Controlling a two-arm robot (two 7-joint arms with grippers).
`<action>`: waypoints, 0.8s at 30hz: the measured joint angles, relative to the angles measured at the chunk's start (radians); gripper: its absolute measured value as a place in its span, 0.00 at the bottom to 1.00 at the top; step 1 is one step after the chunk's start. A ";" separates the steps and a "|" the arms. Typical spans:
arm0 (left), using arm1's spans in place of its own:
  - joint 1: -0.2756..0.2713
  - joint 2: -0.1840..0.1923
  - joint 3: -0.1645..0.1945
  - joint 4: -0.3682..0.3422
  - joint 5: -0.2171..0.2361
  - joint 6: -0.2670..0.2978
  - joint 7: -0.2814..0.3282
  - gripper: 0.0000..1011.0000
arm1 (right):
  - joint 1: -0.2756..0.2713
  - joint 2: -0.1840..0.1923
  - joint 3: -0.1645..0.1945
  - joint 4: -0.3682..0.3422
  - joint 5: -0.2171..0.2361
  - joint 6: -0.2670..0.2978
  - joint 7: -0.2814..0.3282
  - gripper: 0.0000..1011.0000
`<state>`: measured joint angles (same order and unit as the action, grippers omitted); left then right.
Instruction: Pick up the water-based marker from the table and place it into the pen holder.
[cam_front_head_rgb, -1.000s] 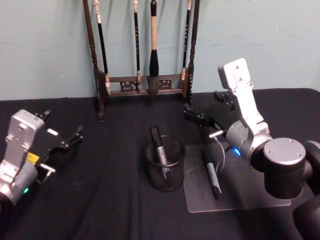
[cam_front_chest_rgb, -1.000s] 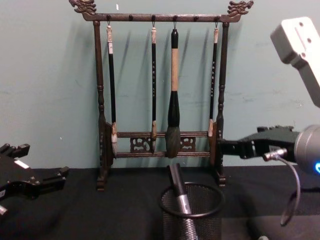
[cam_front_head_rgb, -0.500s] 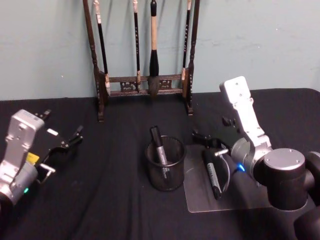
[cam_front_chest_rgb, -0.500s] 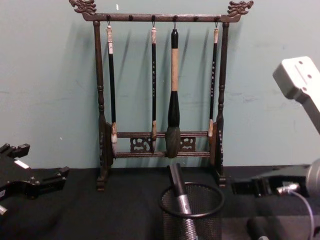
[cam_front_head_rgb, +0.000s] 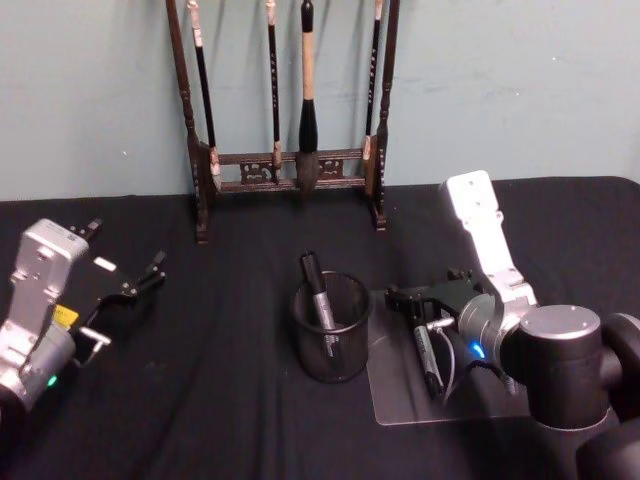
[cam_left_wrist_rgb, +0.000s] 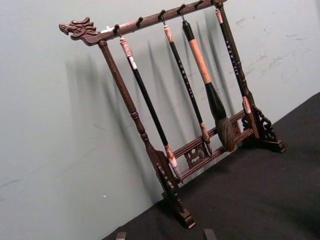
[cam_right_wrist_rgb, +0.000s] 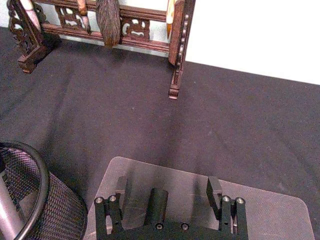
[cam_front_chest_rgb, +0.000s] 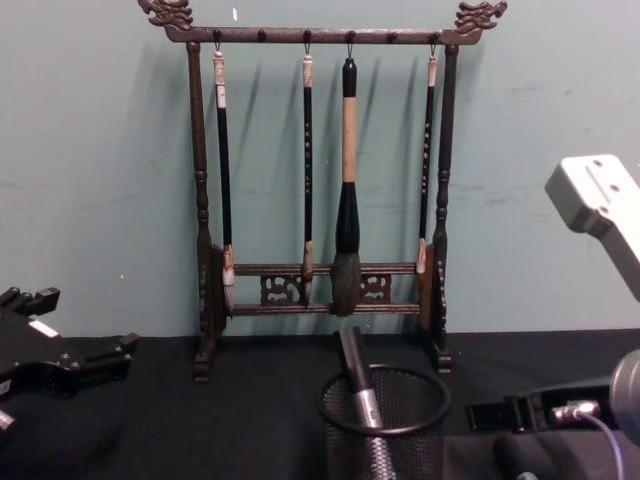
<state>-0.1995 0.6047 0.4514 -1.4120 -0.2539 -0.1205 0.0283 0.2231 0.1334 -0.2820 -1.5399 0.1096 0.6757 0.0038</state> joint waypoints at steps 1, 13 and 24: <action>0.000 0.000 0.000 0.000 0.000 0.000 0.000 0.99 | -0.001 -0.006 0.002 0.001 -0.005 0.009 -0.001 0.99; 0.000 0.000 0.000 0.000 0.000 0.000 0.000 0.99 | 0.009 -0.031 0.006 0.039 -0.041 0.031 -0.002 0.99; 0.000 0.000 0.000 0.000 0.000 0.000 0.000 0.99 | 0.017 -0.043 0.008 0.071 -0.067 0.035 0.017 0.99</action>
<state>-0.1995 0.6047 0.4514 -1.4120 -0.2539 -0.1205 0.0283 0.2398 0.0904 -0.2735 -1.4693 0.0430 0.7109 0.0205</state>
